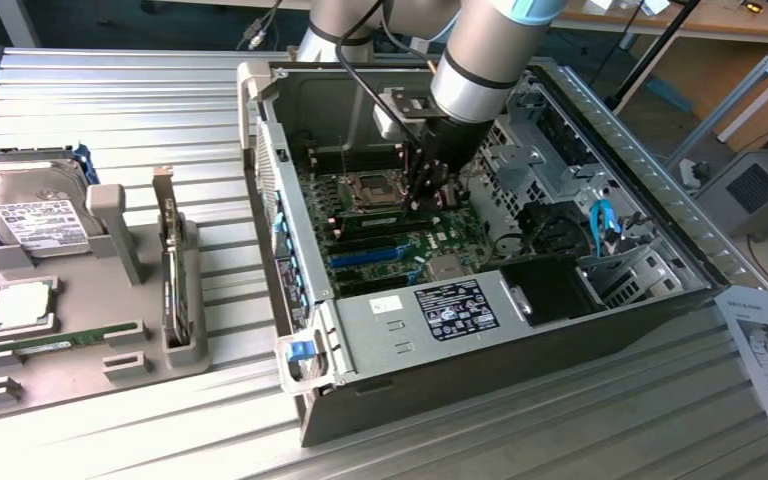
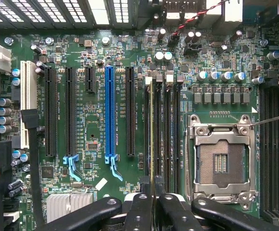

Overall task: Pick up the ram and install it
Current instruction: 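Insert the ram into the slot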

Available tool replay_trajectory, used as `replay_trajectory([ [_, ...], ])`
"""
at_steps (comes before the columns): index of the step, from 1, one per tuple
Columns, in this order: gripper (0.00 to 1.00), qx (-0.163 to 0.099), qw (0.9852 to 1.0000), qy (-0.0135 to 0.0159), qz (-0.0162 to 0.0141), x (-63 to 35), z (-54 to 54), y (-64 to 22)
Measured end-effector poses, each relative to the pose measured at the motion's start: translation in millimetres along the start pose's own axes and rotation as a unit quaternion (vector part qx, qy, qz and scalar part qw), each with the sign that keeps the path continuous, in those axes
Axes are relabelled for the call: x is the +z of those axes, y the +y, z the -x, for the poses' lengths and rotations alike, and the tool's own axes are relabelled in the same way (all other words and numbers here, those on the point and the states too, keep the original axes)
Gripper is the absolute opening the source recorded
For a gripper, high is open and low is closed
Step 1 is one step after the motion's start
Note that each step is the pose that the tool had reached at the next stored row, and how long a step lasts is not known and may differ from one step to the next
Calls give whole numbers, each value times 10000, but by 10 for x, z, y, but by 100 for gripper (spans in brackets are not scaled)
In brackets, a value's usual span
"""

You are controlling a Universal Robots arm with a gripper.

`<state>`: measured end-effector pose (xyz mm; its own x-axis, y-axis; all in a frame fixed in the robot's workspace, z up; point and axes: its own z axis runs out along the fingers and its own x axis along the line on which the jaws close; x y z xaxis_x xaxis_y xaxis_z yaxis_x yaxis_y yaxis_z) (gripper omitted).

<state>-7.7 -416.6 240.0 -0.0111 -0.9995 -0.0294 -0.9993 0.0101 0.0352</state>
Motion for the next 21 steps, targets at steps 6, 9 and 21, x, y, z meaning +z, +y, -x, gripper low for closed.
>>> replay_trajectory([
  [6, 12, -5, 10000, 1, 0, 0, 0, 0],
  [9, 12, -11, 10000, 1, 1, 1, 0, 0],
  [21, 12, -11, 10000, 1, 1, 31, 0, -1],
])
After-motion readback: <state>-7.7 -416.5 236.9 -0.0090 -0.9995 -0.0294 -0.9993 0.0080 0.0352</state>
